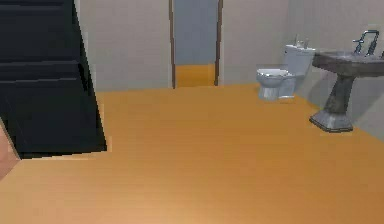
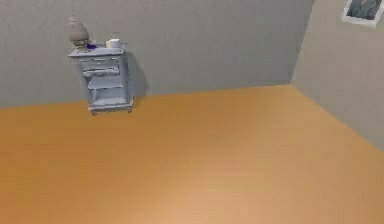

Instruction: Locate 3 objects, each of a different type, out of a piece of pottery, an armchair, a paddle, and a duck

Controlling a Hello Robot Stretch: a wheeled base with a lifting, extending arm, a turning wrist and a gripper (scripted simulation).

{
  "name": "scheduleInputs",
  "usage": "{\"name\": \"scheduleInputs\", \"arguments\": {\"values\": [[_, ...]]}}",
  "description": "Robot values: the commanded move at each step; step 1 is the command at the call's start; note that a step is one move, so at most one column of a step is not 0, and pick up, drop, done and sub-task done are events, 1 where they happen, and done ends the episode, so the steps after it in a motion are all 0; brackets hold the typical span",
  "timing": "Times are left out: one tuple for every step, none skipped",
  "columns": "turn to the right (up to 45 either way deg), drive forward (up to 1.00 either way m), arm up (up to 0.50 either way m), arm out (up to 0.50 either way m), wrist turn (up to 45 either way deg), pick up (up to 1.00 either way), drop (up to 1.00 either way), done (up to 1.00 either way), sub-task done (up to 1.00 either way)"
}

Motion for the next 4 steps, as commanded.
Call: {"name": "scheduleInputs", "arguments": {"values": [[-15.0, 0.00, 0.00, 0.00, 0.0, 0.00, 0.00, 0.00, 0.00], [0.0, 0.70, 0.00, 0.00, 0.0, 0.00, 0.00, 0.00, 0.00], [-45.0, 0.00, 0.00, 0.00, 0.0, 0.00, 0.00, 0.00, 0.00], [-15.0, 0.00, 0.00, 0.00, 0.0, 0.00, 0.00, 0.00, 0.00]]}}
